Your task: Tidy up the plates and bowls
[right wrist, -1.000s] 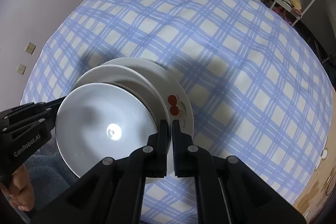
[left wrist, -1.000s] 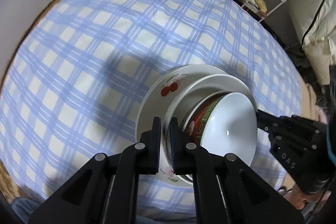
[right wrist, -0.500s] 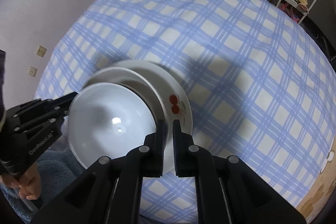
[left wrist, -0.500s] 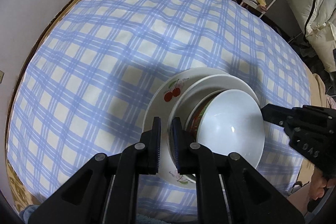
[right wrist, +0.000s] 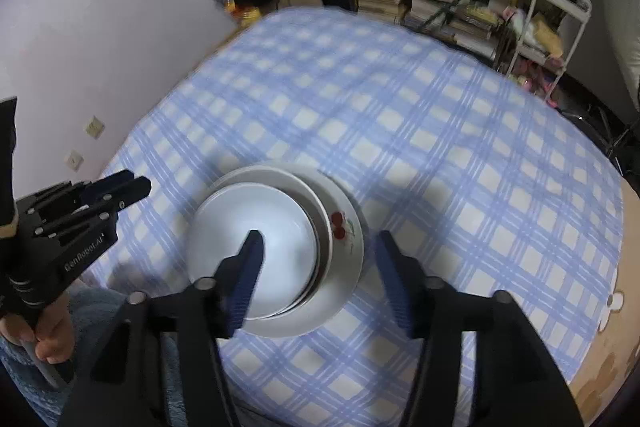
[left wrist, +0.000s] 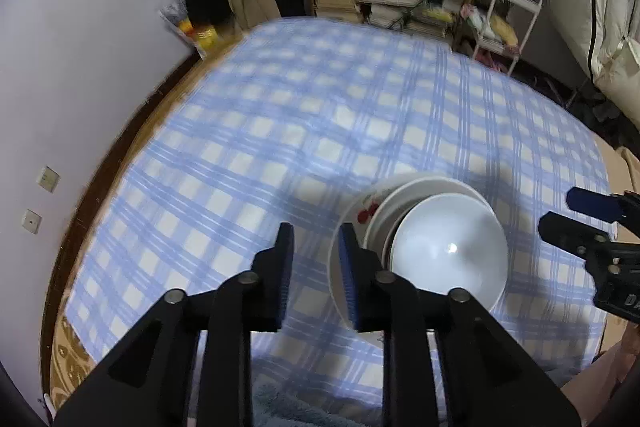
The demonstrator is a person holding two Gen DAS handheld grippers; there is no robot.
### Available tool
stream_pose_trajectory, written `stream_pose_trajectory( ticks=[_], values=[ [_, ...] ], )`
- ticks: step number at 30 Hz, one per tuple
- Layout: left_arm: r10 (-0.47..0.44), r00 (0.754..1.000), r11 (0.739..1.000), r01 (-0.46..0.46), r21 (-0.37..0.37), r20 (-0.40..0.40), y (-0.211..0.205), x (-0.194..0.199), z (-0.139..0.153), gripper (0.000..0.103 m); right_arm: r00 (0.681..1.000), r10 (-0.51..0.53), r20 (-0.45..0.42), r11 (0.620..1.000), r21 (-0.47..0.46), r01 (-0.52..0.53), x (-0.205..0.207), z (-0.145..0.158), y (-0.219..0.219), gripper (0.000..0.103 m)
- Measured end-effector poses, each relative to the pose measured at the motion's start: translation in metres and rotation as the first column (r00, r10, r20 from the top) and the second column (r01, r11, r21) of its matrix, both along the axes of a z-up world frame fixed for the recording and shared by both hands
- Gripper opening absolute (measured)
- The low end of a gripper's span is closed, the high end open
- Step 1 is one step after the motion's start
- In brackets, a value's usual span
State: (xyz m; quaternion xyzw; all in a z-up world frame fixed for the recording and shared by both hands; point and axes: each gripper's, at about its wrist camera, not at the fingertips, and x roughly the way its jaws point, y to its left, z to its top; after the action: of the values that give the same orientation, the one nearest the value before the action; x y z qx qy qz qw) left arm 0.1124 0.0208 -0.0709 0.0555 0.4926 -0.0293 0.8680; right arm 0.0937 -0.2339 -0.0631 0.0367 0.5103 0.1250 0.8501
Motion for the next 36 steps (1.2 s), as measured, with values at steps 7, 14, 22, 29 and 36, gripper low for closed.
stream_pose_trajectory(
  ticks=[7,14,22,29,36],
  values=[
    [0.031,0.989,0.998,-0.038,0.047,0.147,0.006,-0.039,0.037,0.061,0.983,-0.03,0.181,0.999,-0.018,0.034,-0.037,0.039,-0.006,0.1],
    [0.031,0.94,0.992,-0.07,0.103,0.339,0.012,-0.085,0.069,0.088,0.944,-0.096,0.316,0.994,-0.011,0.105,-0.077,0.059,-0.017,0.103],
    [-0.024,0.881,0.992,-0.036,0.117,0.473,0.012,-0.129,0.083,0.089,0.878,-0.147,0.455,0.987,0.008,0.161,-0.123,0.072,-0.024,0.103],
    [0.017,0.833,0.996,-0.062,0.063,0.552,0.023,-0.154,0.095,0.089,0.83,-0.171,0.53,0.983,0.031,0.183,-0.148,0.079,-0.026,0.103],
    [0.018,0.826,0.998,-0.052,0.045,0.563,0.023,-0.161,0.095,0.089,0.792,-0.184,0.582,0.978,0.03,0.205,-0.164,0.081,-0.027,0.103]
  ],
)
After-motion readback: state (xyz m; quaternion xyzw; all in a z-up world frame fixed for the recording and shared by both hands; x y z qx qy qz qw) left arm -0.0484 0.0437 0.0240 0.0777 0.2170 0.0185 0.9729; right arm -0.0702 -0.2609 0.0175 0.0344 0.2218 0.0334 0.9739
